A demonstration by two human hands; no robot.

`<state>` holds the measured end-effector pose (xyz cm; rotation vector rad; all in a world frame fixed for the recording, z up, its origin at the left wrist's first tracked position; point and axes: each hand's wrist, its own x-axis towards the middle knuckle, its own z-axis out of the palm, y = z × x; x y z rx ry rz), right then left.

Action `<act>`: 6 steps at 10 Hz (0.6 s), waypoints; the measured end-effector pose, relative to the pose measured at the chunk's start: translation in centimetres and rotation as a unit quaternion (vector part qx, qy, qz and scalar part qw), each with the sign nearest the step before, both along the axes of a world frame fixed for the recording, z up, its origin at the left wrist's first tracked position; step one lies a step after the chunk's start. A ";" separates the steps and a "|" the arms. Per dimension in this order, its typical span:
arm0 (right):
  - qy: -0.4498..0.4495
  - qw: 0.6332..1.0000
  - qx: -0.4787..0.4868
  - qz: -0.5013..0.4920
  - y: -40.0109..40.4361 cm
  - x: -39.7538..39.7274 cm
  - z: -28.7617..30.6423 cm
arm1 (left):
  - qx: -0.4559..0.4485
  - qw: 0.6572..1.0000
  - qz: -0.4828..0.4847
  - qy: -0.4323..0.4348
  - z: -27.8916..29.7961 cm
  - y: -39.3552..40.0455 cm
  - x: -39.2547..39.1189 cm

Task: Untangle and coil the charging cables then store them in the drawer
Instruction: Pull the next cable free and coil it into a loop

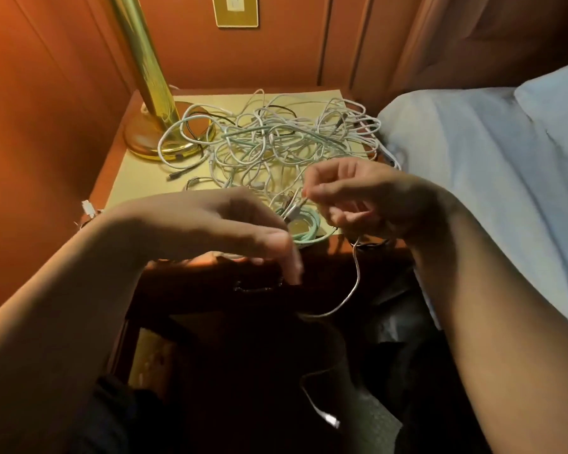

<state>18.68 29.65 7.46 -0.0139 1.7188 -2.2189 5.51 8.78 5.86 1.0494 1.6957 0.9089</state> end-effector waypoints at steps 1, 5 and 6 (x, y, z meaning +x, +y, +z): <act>0.027 0.986 0.153 -0.067 -1.8 2.6 1.3 | -0.045 0.996 0.023 -0.070 -1.4 -1.3 -0.5; -0.032 0.945 0.284 -0.160 -4.7 4.6 -1.9 | -0.045 0.996 0.064 -0.048 0.2 1.6 6.6; -0.020 0.948 0.249 -0.198 -3.8 4.2 -1.9 | 0.016 0.992 0.051 -0.116 0.2 1.4 4.4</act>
